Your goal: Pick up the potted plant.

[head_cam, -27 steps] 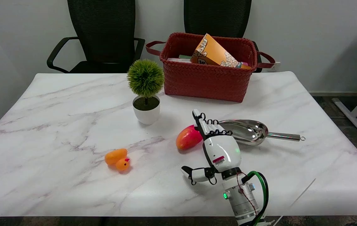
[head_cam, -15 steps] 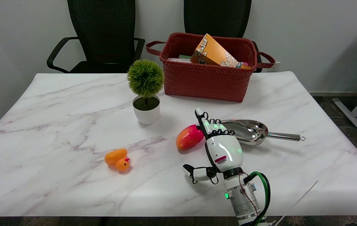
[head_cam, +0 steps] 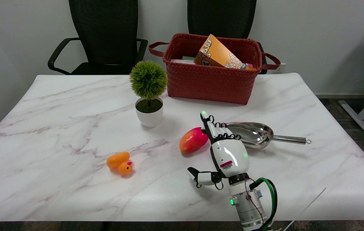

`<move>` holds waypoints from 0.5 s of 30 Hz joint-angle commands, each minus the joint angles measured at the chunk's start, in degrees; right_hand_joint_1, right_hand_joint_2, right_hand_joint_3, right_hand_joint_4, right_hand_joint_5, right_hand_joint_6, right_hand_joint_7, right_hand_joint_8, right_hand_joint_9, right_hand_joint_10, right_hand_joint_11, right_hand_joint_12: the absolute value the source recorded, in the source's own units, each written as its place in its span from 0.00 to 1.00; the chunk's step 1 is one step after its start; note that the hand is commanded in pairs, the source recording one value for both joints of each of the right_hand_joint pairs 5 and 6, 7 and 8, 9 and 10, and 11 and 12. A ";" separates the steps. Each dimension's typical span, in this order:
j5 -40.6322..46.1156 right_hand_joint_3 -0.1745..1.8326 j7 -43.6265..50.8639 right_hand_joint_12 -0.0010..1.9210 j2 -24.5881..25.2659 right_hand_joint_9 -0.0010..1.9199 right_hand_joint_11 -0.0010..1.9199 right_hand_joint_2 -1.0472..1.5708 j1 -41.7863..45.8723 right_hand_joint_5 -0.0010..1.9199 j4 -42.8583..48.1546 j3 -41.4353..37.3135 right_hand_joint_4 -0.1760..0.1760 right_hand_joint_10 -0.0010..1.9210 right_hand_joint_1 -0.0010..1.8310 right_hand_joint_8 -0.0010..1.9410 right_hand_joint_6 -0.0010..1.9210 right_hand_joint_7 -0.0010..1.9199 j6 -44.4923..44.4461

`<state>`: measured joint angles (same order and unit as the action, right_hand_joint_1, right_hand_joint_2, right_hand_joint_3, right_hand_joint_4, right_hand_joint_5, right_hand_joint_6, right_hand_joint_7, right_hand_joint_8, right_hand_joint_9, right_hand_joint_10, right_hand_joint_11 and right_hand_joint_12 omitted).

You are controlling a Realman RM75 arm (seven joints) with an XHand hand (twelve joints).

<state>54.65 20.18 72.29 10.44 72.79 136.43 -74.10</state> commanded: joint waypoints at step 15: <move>-0.65 0.40 0.00 0.26 0.62 0.26 0.26 0.54 0.03 0.05 2.17 0.04 0.50 0.26 0.59 0.29 0.05 0.29 -3.60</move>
<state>54.30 20.17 72.73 10.77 73.33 136.50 -76.09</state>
